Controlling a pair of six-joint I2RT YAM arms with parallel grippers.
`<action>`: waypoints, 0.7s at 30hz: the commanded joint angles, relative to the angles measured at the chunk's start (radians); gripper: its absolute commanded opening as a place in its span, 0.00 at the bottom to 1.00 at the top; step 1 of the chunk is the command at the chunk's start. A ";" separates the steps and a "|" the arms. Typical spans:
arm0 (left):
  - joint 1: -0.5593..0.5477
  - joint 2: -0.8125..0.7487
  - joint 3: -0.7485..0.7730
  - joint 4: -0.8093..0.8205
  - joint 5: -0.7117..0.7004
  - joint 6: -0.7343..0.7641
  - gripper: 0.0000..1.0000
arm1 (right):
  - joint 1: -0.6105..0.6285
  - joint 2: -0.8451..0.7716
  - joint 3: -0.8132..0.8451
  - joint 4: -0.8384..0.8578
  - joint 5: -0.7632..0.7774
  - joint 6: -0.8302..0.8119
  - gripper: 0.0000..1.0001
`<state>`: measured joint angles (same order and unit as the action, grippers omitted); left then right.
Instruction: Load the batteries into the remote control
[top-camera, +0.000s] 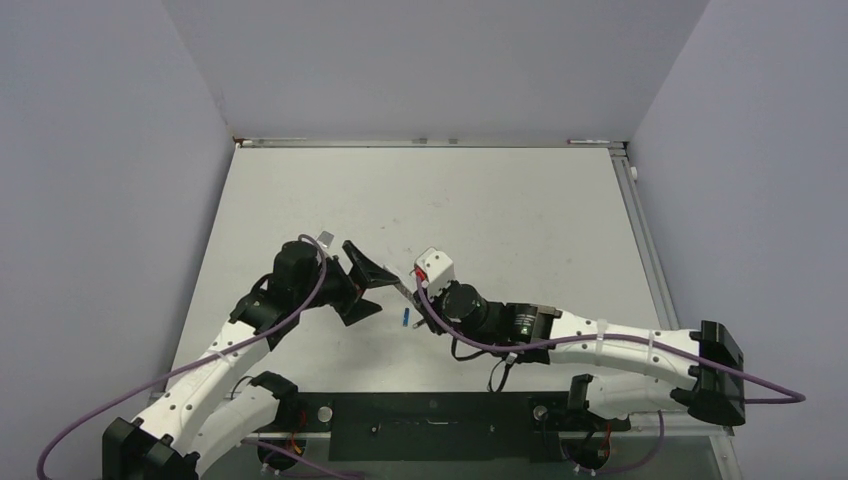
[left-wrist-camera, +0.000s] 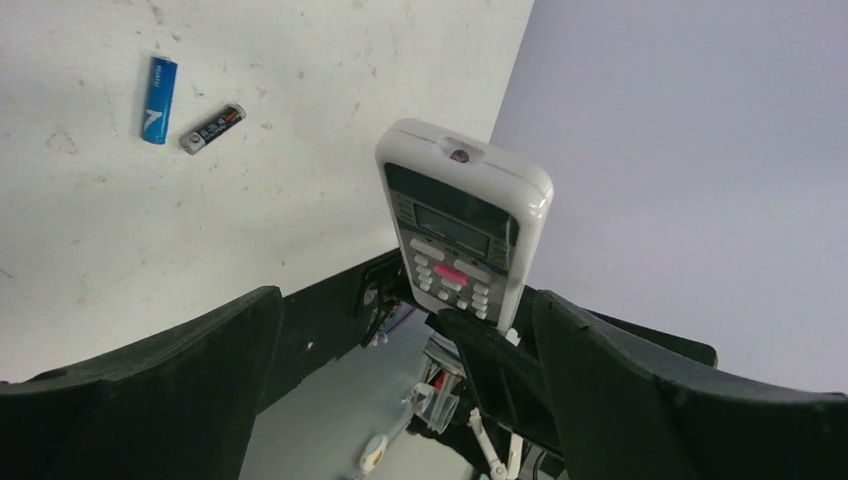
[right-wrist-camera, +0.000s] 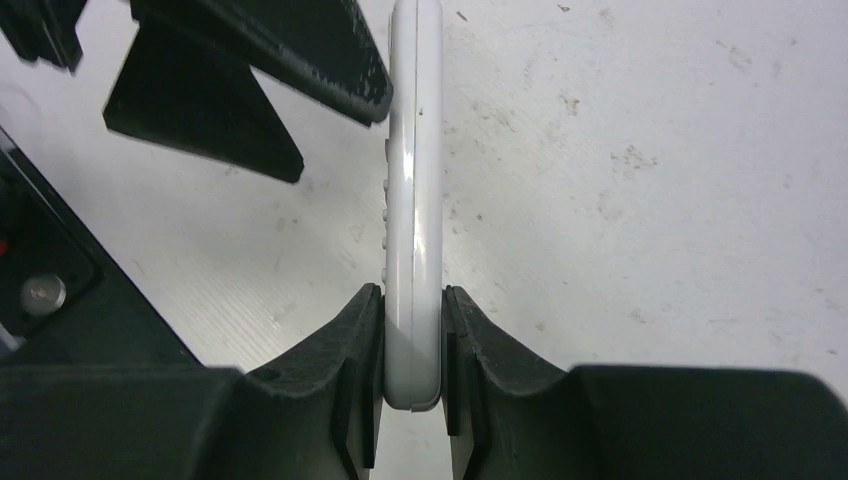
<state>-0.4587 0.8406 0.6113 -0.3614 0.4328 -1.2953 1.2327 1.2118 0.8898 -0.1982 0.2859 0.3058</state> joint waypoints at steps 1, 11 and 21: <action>-0.005 0.033 0.082 0.049 0.123 0.065 0.94 | 0.046 -0.116 -0.065 0.000 0.115 -0.218 0.08; -0.005 0.080 0.085 0.189 0.313 0.023 0.95 | 0.183 -0.266 -0.178 0.040 0.287 -0.515 0.08; -0.006 0.061 0.028 0.273 0.400 -0.044 0.92 | 0.325 -0.281 -0.284 0.255 0.458 -0.849 0.08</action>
<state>-0.4595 0.9195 0.6495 -0.1741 0.7704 -1.3113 1.5204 0.9390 0.6205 -0.1020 0.6151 -0.3618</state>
